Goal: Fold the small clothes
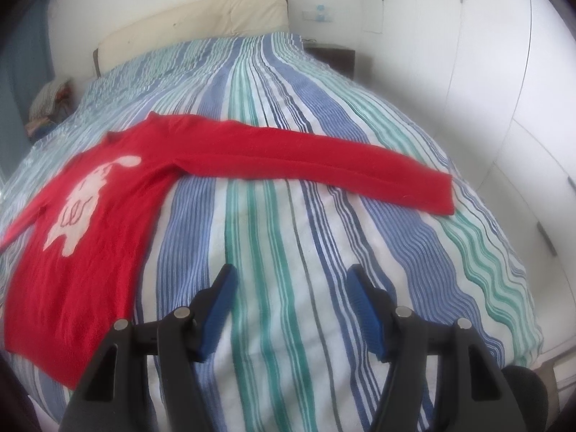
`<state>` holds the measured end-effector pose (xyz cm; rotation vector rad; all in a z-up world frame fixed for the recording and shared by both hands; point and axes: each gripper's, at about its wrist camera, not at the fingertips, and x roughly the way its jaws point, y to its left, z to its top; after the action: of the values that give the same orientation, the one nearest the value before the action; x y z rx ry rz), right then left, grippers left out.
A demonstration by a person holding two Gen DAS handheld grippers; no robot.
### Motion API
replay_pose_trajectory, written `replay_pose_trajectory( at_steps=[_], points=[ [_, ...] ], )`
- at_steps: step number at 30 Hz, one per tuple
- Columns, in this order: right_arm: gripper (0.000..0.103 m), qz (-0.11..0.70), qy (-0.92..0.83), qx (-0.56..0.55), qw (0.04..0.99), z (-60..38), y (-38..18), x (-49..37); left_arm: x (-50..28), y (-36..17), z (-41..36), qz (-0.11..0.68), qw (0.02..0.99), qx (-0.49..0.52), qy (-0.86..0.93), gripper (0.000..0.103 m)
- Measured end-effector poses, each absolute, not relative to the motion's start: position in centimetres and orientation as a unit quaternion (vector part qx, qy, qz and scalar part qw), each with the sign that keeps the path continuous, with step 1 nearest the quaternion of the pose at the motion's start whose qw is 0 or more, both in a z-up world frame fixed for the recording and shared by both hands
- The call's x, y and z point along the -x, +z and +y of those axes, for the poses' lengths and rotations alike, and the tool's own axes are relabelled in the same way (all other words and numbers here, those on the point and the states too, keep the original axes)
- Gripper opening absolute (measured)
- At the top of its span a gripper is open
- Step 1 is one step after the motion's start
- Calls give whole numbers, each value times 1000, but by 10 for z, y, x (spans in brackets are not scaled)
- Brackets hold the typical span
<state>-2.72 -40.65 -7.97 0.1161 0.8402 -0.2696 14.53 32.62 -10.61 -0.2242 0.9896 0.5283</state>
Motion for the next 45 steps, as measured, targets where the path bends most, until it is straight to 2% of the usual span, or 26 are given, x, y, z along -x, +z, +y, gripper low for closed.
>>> replay_pose_trajectory(
  at_steps=[3, 8, 12, 16, 19, 22, 25, 28, 30, 36, 40, 41, 42, 43, 44, 45],
  points=[
    [67, 406, -130, -59, 902, -407, -80, 26, -124, -87, 303, 461, 855, 114, 211, 75],
    [67, 416, -111, -60, 900, -403, -86, 20, -103, -75, 242, 457, 874, 117, 119, 83],
    [68, 427, -107, -58, 896, -402, -91, 15, -100, -90, 186, 472, 871, 127, 58, 86],
    [68, 490, -110, -71, 862, -410, -119, 8, -105, -113, 157, 474, 869, 131, 49, 86],
    [68, 465, -108, -94, 874, -417, -110, 14, -103, -127, 147, 471, 874, 100, 56, 86],
    [68, 440, -96, -159, 878, -437, -101, 20, -103, -133, 140, 478, 874, 57, 67, 86],
    [68, 412, -89, -296, 857, -486, -106, 18, -103, -133, 144, 472, 877, 62, 72, 86],
    [68, 347, -116, -449, 815, -550, -118, 18, -105, -136, 150, 473, 874, 70, 86, 86],
    [64, 317, -132, -517, 784, -583, -131, 18, -107, -140, 152, 476, 872, 72, 94, 86],
    [60, 264, -154, -586, 750, -630, -147, 10, -110, -151, 149, 485, 866, 53, 110, 91],
    [59, 266, -158, -580, 753, -636, -148, -3, -109, -154, 147, 486, 865, 42, 114, 94],
    [56, 271, -162, -573, 757, -637, -146, -7, -110, -155, 148, 486, 865, 42, 115, 94],
    [47, 282, -165, -562, 760, -637, -146, -11, -110, -155, 148, 487, 865, 43, 116, 95],
    [21, 298, -168, -549, 762, -637, -146, -15, -110, -155, 148, 488, 864, 44, 116, 95],
    [8, 319, -171, -534, 764, -637, -146, -20, -110, -155, 148, 488, 864, 44, 117, 95],
    [8, 333, -176, -520, 766, -637, -146, -24, -110, -155, 148, 488, 864, 44, 117, 95]
  ],
)
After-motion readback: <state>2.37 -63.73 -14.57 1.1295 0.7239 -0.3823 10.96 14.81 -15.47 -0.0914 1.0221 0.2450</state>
